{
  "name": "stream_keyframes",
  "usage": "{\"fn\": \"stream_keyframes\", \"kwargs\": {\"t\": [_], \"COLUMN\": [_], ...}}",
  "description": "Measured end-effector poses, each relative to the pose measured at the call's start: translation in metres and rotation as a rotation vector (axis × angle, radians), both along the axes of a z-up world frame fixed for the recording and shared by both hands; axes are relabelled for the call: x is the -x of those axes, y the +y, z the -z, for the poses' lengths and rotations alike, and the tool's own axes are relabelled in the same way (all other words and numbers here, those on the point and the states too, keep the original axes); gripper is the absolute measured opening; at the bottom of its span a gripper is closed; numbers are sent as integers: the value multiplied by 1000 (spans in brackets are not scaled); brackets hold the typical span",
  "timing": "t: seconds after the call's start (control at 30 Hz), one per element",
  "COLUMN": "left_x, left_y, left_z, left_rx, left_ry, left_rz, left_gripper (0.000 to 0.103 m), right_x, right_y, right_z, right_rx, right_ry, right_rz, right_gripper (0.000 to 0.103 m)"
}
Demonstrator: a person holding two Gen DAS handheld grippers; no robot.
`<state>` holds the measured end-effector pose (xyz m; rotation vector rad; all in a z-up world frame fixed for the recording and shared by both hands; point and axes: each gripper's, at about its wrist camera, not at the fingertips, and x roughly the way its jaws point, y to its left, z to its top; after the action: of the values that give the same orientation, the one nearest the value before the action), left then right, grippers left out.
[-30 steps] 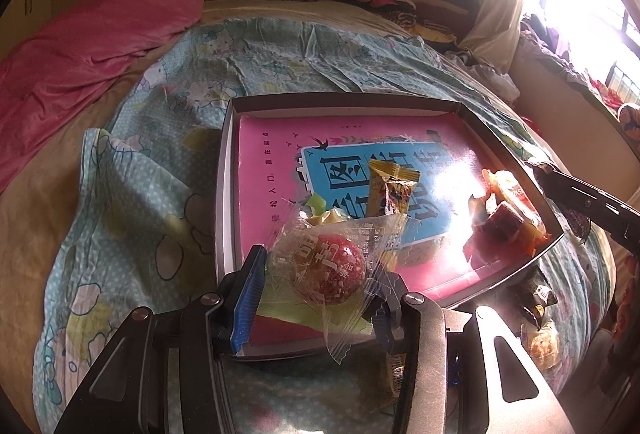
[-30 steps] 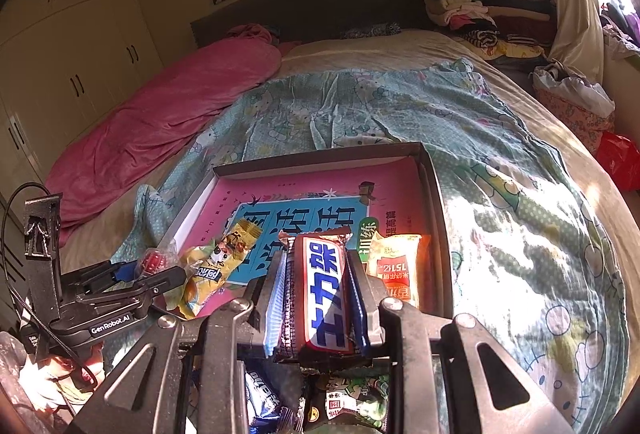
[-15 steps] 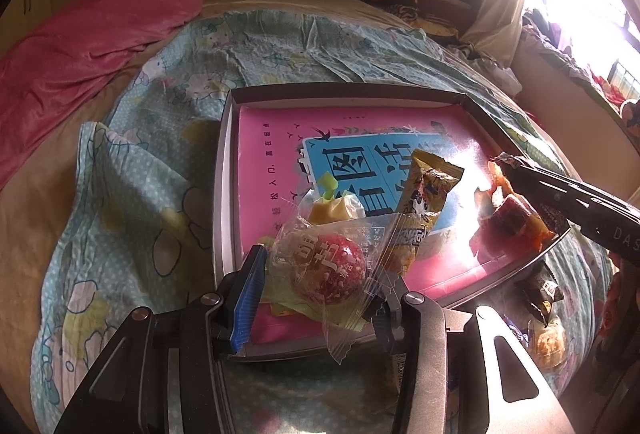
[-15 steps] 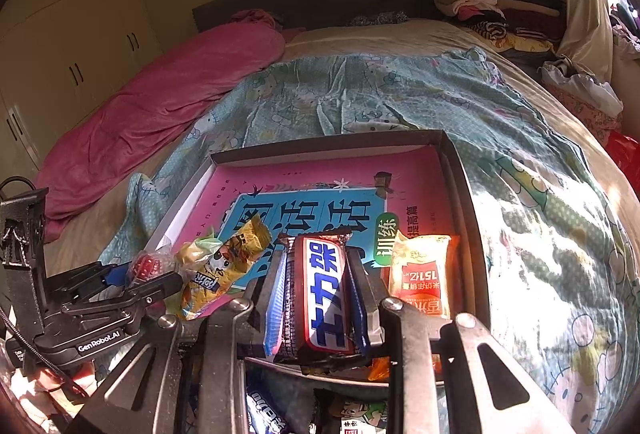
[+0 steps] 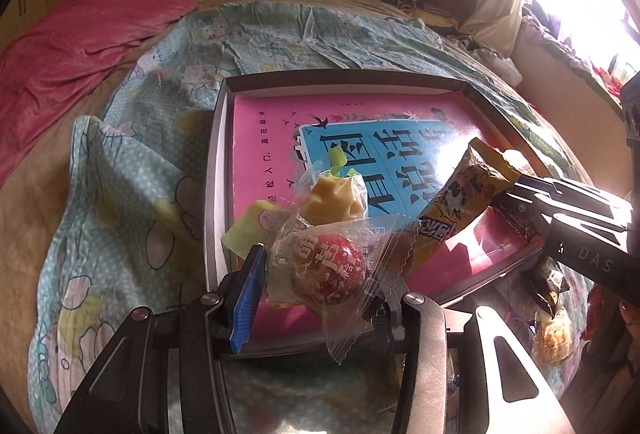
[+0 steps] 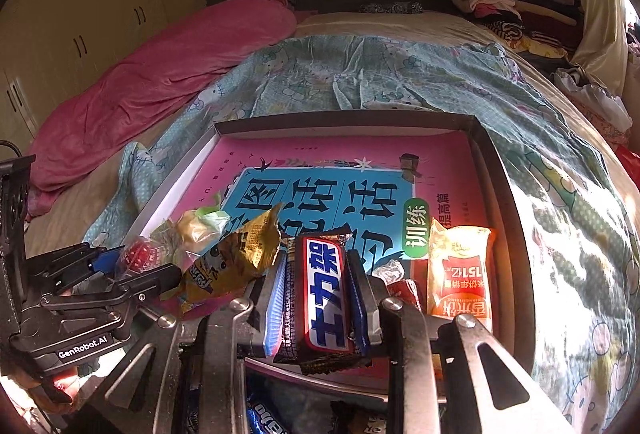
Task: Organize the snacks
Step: 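Lower the Snickers bar into the tray with the right tool while the left tool lowers the clear bag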
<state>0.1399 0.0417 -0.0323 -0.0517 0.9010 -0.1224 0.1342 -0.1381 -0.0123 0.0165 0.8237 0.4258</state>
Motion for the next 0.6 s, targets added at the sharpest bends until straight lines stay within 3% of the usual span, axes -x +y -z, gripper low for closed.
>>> {"fn": "stream_keyframes", "kwargs": {"t": [0.6], "left_x": [-1], "left_y": [-3], "left_z": [1], "left_rx": [1], "left_ry": [-1], "left_rz": [14], "left_gripper": [49], "right_x": [-3], "right_y": [4], "right_z": [11], "right_rx": [21], "right_ry": [16], "right_rz": [-7], "right_gripper": [29]}}
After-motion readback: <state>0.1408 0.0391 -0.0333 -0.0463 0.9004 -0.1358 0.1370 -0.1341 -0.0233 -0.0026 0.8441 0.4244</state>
